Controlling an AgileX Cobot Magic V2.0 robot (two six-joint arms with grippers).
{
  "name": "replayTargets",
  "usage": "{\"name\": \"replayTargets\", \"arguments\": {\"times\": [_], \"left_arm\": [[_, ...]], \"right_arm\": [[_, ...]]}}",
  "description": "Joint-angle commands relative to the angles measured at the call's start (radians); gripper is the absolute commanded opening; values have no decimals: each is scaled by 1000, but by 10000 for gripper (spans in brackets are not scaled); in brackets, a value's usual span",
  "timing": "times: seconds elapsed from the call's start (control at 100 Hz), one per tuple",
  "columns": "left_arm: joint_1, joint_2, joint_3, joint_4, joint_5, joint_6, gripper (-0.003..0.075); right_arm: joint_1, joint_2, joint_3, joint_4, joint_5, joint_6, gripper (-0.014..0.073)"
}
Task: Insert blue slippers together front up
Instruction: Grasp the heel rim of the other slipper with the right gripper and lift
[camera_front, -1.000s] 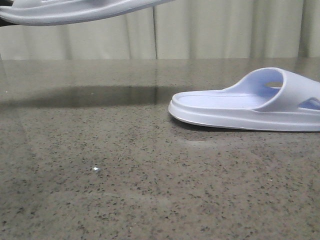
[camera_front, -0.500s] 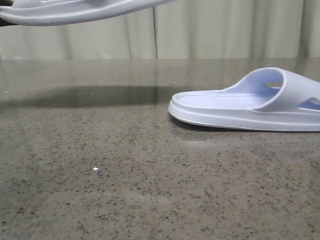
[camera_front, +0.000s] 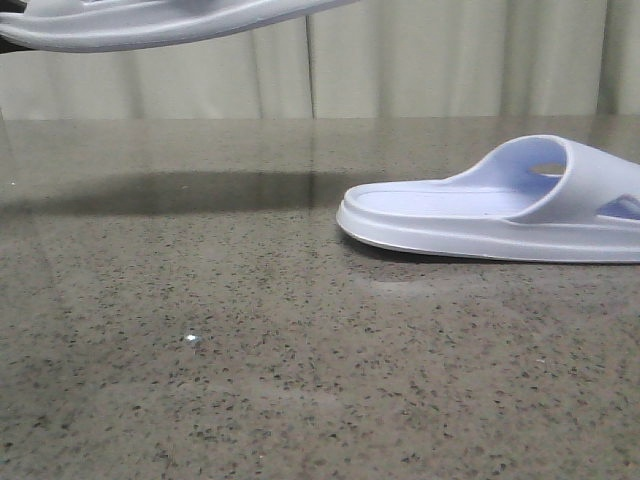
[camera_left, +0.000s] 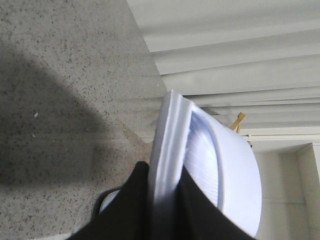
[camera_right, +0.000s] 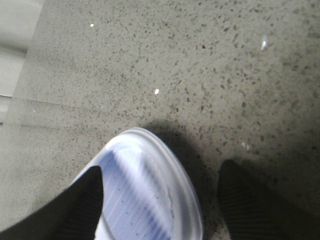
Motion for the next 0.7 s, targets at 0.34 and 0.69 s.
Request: {"name": "replayTargets", "arguments": {"times": [0.34, 0.69], "left_arm": [[-2, -33, -23, -65, 55, 2, 16], [-2, -33, -23, -65, 52, 2, 16]], "right_arm": [[1, 46, -24, 3, 44, -5, 370], [65, 70, -24, 3, 68, -5, 370]]}}
